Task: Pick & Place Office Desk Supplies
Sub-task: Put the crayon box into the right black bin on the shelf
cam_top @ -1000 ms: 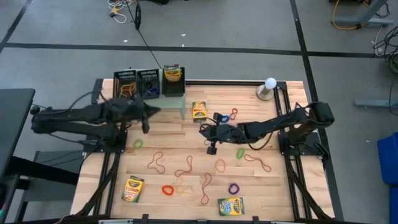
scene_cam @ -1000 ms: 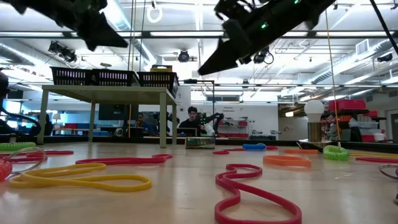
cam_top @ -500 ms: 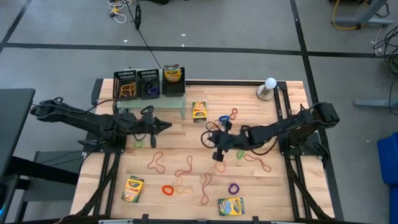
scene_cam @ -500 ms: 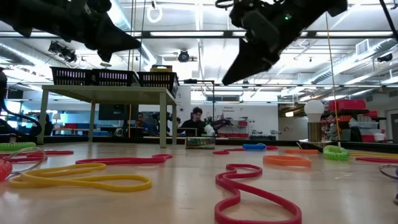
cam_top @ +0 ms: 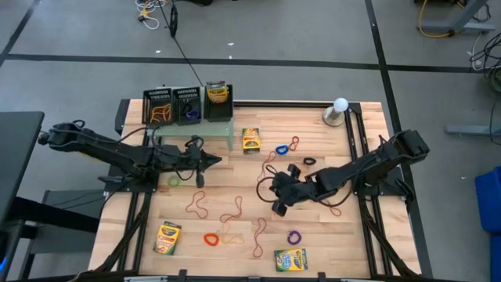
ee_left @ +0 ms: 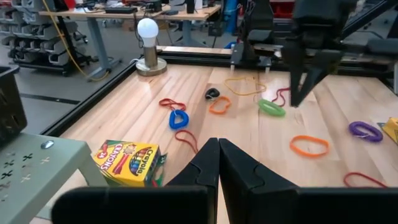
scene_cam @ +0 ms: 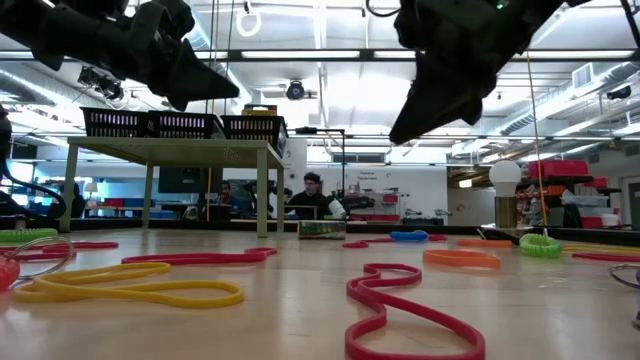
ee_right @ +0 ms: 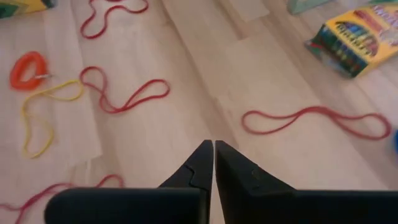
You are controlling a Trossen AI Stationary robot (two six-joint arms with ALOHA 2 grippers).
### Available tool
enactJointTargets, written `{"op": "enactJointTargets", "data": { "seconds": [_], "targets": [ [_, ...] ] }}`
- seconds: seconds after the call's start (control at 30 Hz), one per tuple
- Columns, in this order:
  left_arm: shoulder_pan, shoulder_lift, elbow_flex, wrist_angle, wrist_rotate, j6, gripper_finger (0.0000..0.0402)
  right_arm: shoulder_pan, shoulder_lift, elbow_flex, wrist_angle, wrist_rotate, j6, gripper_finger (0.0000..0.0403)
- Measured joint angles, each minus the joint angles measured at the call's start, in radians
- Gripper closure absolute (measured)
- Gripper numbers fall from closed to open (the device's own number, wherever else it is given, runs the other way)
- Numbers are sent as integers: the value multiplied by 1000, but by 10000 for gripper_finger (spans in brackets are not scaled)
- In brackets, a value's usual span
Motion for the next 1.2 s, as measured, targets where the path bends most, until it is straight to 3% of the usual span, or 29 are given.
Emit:
{"op": "enactJointTargets", "data": {
  "seconds": [0.23, 0.67, 0.87, 1.03, 1.2],
  "targets": [
    [0, 1, 0, 1, -1, 3, 389, 47, 0, 0, -32, 23, 94, 351],
    [0, 1, 0, 0, -2, 2, 389, 20, -21, 1, -136, 71, 139, 218],
    [0, 1, 1, 2, -2, 3, 389, -46, -25, 1, -200, 39, 141, 174],
    [0, 1, 1, 1, -2, 3, 389, -131, -25, 1, -199, -83, 138, 172],
    [0, 1, 1, 0, -2, 3, 389, -197, -23, 1, -189, -88, 135, 212]
  ]
}}
